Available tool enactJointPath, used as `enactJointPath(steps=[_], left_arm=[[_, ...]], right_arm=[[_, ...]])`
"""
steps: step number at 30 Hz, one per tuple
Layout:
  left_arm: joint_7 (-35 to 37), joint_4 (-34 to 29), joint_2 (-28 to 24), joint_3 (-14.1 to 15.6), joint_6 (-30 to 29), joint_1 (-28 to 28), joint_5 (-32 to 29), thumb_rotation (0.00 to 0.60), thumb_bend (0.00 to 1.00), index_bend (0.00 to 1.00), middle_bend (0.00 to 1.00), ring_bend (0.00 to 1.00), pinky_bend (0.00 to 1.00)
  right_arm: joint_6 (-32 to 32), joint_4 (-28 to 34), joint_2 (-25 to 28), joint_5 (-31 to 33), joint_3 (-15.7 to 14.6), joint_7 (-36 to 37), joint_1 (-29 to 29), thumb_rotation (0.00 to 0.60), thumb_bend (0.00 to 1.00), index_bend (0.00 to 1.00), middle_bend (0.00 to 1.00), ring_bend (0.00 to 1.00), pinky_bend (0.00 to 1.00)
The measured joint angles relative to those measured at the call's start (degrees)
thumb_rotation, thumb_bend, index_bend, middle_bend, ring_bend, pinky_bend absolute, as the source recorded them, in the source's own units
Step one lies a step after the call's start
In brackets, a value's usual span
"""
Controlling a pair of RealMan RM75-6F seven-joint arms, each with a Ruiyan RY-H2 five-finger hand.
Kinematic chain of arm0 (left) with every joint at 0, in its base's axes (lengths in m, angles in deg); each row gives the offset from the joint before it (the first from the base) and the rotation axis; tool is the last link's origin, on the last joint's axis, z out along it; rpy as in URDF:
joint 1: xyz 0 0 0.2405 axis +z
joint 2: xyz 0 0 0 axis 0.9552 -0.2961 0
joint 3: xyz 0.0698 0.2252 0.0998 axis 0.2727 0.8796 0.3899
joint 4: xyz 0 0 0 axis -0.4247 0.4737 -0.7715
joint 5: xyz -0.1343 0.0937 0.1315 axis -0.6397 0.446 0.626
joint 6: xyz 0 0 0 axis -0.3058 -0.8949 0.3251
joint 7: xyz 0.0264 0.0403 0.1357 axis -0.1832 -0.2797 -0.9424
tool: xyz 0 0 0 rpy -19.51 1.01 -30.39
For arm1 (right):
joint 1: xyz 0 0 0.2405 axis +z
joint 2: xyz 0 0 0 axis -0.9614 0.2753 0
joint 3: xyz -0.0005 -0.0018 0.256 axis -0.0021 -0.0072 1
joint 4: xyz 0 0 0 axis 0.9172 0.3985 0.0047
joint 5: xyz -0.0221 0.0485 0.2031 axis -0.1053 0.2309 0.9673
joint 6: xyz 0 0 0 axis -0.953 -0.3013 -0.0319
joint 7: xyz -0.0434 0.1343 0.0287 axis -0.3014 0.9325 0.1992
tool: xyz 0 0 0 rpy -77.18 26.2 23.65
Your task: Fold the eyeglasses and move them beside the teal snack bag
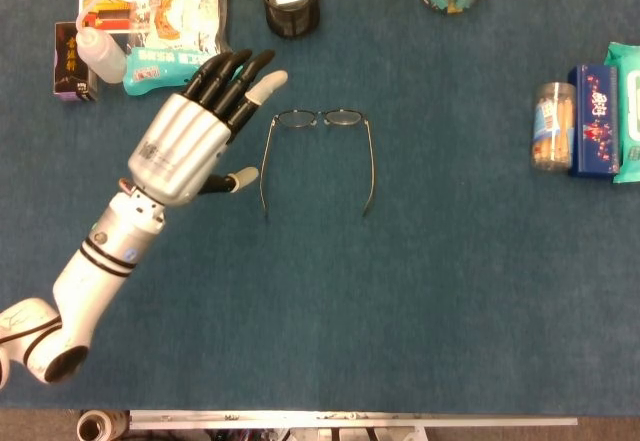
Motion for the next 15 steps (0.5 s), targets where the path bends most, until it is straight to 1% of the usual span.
enactJointPath(steps=[9,15], left_arm=[[-0.8,3.1,2.8,-0.4,1.6,-2.5,-2.7,0.600,0.03,0.00,0.00,0.00,0.09],[-0.7,6.0,4.3,-1.1,3.3,-4.5,-4.6,0.600,0.03,0.00,0.00,0.00,0.09]], right_arm=[[0.0,-0.4,-0.3,0.1,0.0,0.5,0.0,0.600,0.17,0.23,0.33,0.32,0.54],[-0.1,-0.4,-0.4,0.1,-0.1,0.5,0.1,0.600,0.17,0.23,0.33,0.32,0.54]])
